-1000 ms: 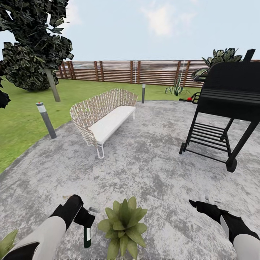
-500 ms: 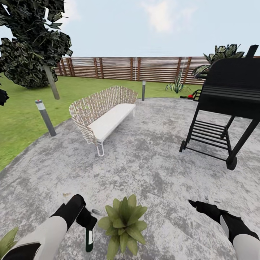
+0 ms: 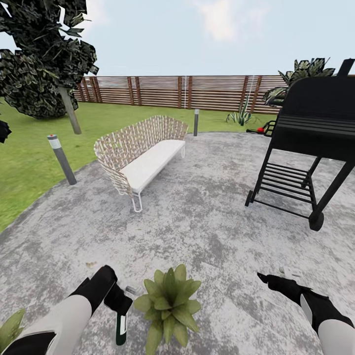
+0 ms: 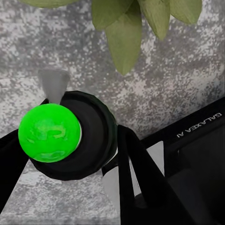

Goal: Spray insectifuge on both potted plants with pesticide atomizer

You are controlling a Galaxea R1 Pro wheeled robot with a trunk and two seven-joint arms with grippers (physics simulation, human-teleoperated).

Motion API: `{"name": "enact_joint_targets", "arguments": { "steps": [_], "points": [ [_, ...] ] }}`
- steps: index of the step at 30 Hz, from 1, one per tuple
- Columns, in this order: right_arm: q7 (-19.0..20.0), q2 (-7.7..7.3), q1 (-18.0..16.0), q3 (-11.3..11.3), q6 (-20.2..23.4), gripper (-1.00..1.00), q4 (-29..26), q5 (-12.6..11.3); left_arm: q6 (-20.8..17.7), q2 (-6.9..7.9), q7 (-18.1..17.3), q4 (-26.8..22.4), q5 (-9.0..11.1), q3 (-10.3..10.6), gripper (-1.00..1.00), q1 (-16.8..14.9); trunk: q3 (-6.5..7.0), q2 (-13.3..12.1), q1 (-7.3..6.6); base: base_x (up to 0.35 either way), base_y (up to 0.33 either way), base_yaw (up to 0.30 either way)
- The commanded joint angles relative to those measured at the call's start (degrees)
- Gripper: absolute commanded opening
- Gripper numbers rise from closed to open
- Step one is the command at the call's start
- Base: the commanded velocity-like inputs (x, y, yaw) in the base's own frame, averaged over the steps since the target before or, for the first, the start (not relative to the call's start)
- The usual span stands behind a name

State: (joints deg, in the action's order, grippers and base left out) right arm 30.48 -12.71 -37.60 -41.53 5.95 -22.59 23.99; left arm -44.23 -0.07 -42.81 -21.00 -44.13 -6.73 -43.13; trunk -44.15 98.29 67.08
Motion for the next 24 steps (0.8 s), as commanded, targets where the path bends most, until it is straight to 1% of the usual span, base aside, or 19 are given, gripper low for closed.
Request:
{"name": "enact_joint_targets", "arguments": {
  "steps": [1,5,7,17,21,24],
  "points": [
    [0.5,0.05,-0.1,-0.5,0.4,1.0,-0.1,0.3,-0.3,-0.03,-0.7,0.3,-0.4,-0.4,-1.0,0.0,-0.12,0.0,-0.01,0.0,0.0,0.0],
    [0.5,0.04,0.0,-0.5,0.4,1.0,-0.1,0.3,-1.8,-0.02,-2.1,2.7,-0.4,-0.4,-1.0,0.0,-0.46,0.0,-0.01,0.0,0.0,0.0],
    [0.5,0.05,-0.1,-0.5,0.4,1.0,-0.1,0.3,-2.2,-0.02,-2.3,3.0,-0.4,-0.4,-1.0,0.0,-0.64,0.0,-0.01,0.0,0.0,0.0],
    [0.5,-0.02,0.0,-0.5,0.4,1.0,-0.2,0.3,-2.4,0.21,-2.3,3.2,-0.5,-0.4,-1.0,0.1,-1.55,0.0,-0.01,0.0,0.0,0.0],
    [0.5,-0.02,-0.1,-0.5,0.4,1.0,-0.1,0.3,-2.4,1.03,-2.3,3.2,-0.5,-0.5,-1.0,0.1,-1.91,0.0,-0.01,0.0,0.0,0.0],
    [0.5,-0.02,-0.1,-0.5,0.4,1.0,-0.1,0.3,-2.4,1.37,-2.3,3.2,-0.5,-0.5,-1.0,0.1,-2.11,0.0,-0.01,0.05,0.089,0.0]
  ]
}}
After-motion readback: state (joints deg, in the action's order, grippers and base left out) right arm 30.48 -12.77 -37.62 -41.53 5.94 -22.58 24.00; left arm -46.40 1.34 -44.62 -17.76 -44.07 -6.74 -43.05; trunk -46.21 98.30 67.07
